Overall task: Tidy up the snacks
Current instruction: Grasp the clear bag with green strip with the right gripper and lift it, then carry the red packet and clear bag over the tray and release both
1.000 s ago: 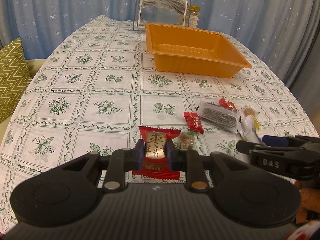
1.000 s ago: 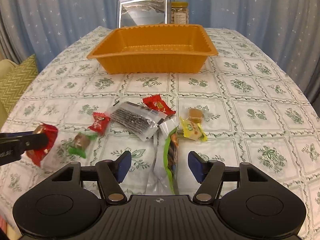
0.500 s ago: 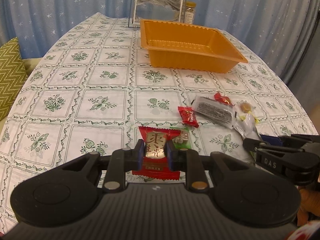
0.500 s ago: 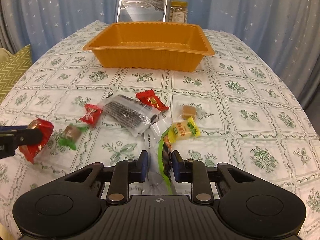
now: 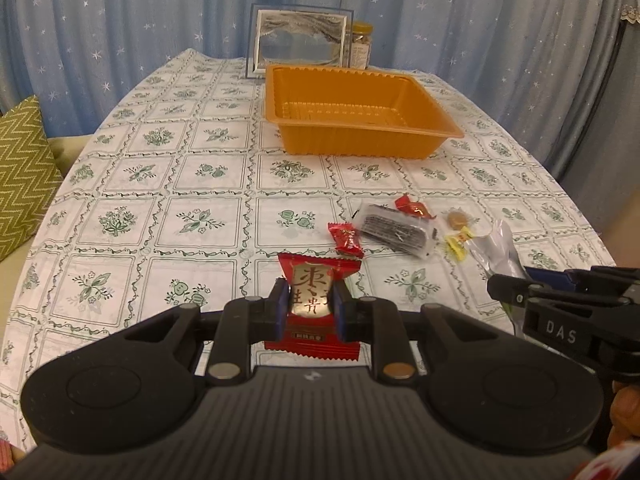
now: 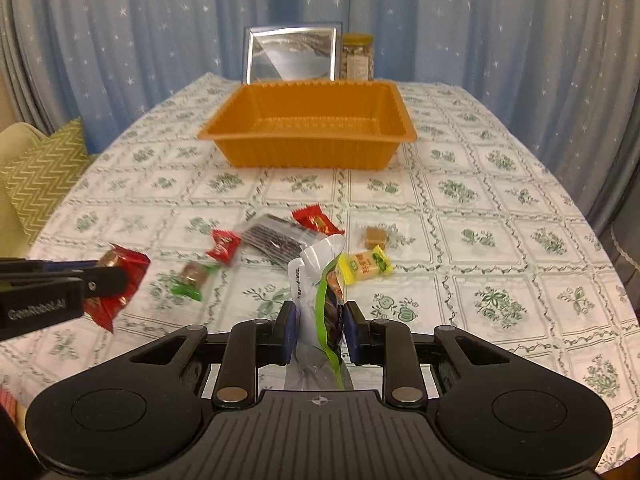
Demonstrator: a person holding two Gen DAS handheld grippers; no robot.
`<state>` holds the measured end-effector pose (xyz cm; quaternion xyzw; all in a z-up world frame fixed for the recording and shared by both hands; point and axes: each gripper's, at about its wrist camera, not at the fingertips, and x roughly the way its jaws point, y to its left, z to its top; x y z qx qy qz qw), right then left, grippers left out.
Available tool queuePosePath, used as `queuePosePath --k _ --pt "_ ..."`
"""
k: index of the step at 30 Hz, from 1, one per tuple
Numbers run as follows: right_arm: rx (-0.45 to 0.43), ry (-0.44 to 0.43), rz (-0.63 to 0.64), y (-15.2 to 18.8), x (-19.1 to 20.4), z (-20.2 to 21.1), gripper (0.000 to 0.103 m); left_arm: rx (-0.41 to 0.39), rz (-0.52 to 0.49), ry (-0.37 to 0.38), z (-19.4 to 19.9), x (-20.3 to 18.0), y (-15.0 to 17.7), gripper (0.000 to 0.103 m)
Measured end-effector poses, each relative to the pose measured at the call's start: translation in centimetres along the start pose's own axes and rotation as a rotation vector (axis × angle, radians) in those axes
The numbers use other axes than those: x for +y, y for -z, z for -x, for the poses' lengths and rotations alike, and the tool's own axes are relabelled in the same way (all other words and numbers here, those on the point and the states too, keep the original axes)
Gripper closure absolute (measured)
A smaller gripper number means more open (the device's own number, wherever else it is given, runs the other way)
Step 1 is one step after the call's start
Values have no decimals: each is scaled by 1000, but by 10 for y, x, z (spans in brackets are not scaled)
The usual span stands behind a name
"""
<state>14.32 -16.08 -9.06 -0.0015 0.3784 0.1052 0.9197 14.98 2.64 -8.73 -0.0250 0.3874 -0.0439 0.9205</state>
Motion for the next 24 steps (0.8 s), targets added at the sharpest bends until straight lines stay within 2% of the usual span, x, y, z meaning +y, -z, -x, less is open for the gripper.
queuePosePath --k 11,24 --pt "-46 -6 -7 -7 1 29 77 -28 -9 2 25 -8 -4 82" --pt "-70 -5 -7 -20 -4 36 77 -39 -18 -1 30 -11 -16 82"
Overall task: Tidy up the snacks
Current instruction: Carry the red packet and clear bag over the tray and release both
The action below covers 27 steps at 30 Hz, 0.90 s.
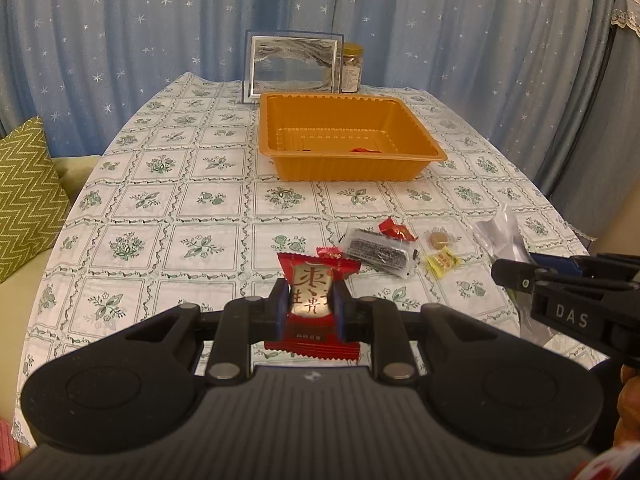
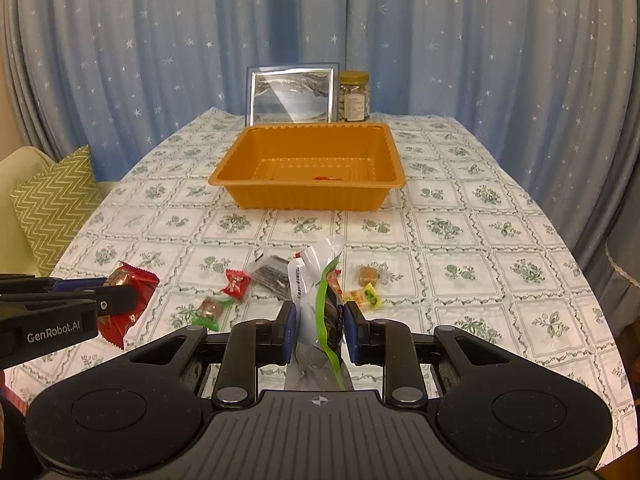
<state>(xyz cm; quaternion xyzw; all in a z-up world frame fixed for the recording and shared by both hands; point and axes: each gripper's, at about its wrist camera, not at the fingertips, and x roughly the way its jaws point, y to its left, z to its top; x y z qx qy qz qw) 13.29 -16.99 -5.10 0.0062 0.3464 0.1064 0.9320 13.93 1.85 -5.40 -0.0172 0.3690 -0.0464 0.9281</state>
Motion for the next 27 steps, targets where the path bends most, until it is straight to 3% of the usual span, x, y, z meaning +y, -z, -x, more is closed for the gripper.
queuePosePath --k 14,27 --pt "-28 -5 9 -44 -15 -26 77 -14 -4 32 -30 -4 -43 82" --pt "-30 -29 5 -108 -33 -85 77 -30 17 51 -89 4 -106 82"
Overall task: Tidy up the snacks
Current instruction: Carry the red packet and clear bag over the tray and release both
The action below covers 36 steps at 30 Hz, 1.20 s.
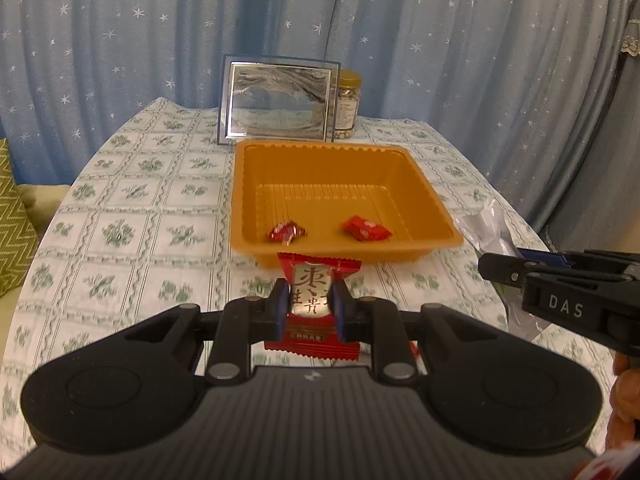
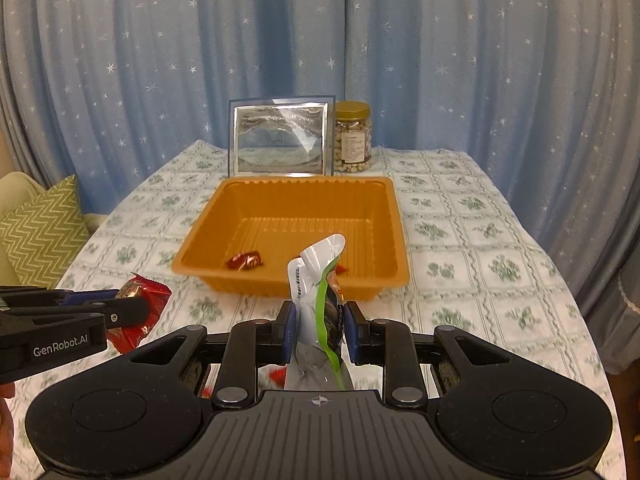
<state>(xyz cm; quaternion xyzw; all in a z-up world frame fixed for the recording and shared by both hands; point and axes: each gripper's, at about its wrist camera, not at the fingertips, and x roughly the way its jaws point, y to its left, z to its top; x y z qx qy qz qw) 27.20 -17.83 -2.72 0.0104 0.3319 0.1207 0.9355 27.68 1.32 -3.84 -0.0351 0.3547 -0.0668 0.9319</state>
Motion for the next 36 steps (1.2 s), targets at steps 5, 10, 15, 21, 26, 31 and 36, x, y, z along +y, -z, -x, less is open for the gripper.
queuePosePath --k 5,10,15,21,26,31,36 --pt "-5 -7 9 -24 -6 -24 77 -3 -13 2 -27 1 -22 82" --pt "0 -12 1 -48 -18 -51 77 -8 -18 2 -54 5 -44 82" --pt "17 -14 -4 -67 -27 -79 77 -13 -16 -3 -81 13 -64 82" --pt "49 -17 -16 -82 -35 -110 77 -9 -14 9 -108 16 -83 82" --pt "74 -17 -19 -84 -37 -130 77 19 -18 5 -133 16 -86 82" --pt "94 -16 -28 -79 -41 -144 77 34 -24 5 -150 14 -84 83" --pt "112 -11 -35 -74 -45 -151 77 35 -18 17 -159 13 -84 83"
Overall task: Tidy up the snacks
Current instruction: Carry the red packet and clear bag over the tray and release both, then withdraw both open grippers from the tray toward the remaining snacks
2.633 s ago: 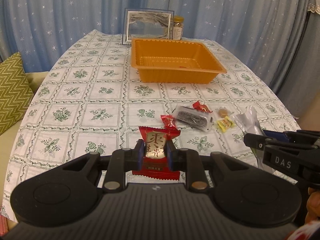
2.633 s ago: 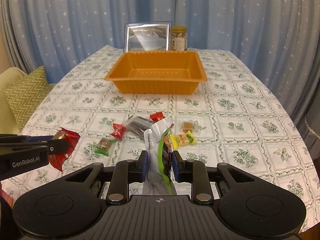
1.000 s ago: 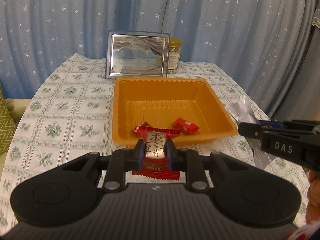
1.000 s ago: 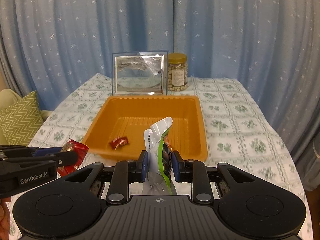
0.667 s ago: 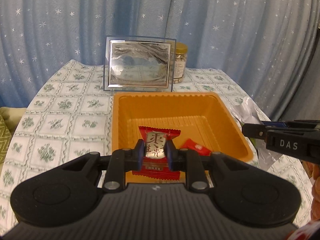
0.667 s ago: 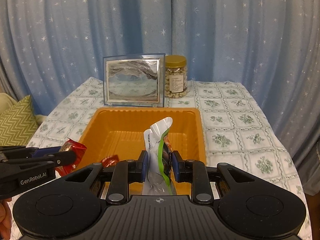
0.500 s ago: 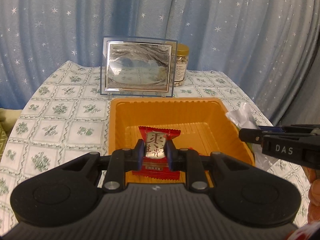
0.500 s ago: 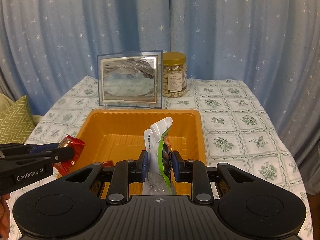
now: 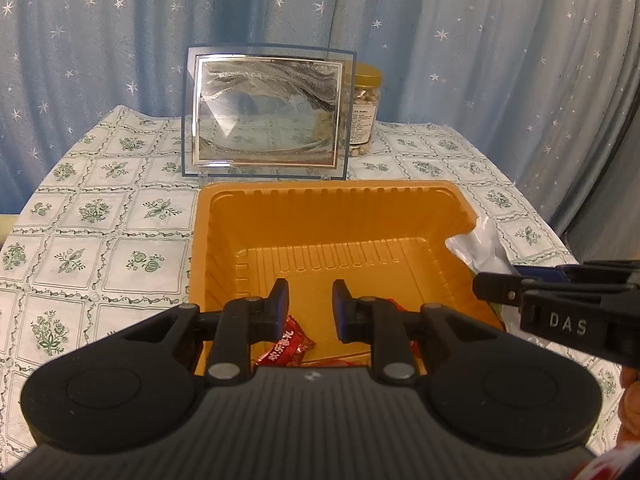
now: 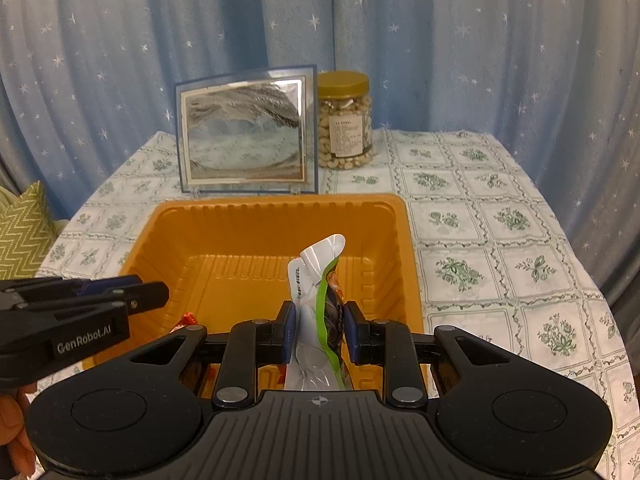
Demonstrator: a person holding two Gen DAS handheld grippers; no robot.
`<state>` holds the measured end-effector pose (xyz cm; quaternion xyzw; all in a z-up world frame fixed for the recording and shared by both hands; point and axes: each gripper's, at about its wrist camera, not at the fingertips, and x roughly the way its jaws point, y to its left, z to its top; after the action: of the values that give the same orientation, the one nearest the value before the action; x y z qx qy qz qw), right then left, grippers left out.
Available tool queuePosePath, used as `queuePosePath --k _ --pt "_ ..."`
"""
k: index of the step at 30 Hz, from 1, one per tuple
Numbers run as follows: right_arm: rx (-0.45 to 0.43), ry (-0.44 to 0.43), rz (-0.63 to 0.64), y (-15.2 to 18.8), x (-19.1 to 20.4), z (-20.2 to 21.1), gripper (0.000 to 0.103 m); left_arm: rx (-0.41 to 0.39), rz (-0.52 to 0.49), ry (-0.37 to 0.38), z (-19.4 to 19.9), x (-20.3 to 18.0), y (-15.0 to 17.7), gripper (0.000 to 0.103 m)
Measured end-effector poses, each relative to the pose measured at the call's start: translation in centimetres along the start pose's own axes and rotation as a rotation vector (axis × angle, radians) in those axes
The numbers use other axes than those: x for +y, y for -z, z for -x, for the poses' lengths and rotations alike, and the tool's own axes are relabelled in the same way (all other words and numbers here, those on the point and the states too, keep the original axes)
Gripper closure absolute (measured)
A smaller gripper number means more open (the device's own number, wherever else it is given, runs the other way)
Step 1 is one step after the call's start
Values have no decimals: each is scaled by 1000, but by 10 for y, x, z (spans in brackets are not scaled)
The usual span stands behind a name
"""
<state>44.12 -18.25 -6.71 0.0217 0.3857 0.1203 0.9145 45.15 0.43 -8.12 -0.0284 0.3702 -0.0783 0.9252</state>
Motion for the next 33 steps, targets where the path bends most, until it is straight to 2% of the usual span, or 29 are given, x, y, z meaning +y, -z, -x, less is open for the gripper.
queuePosePath --k 5,11,14,15,16,18,23,25,33 --pt "4 0 -3 1 -2 -1 77 -14 -7 -3 6 2 0 82" --pt "-9 -28 -17 -4 1 -1 77 -26 -4 -16 17 8 2 74" --pt "-26 -66 -42 -6 -1 -3 76 -25 -6 -20 19 8 3 61" --pt "-28 -71 -51 -7 -1 -2 69 -24 -9 -21 20 8 4 58" --pt "-35 -75 -57 -6 -2 0 58 -22 -13 -23 21 8 6 55" --pt "-51 -67 -56 -5 -3 5 51 -20 -19 -26 24 7 9 52" --pt "-50 -52 -55 2 -5 19 51 -12 -24 -32 34 3 17 47" --pt "-54 -48 -54 5 -6 29 51 -13 -18 -31 41 2 20 42" --pt "-64 -35 -52 26 0 78 51 -30 -7 -39 86 -8 34 33"
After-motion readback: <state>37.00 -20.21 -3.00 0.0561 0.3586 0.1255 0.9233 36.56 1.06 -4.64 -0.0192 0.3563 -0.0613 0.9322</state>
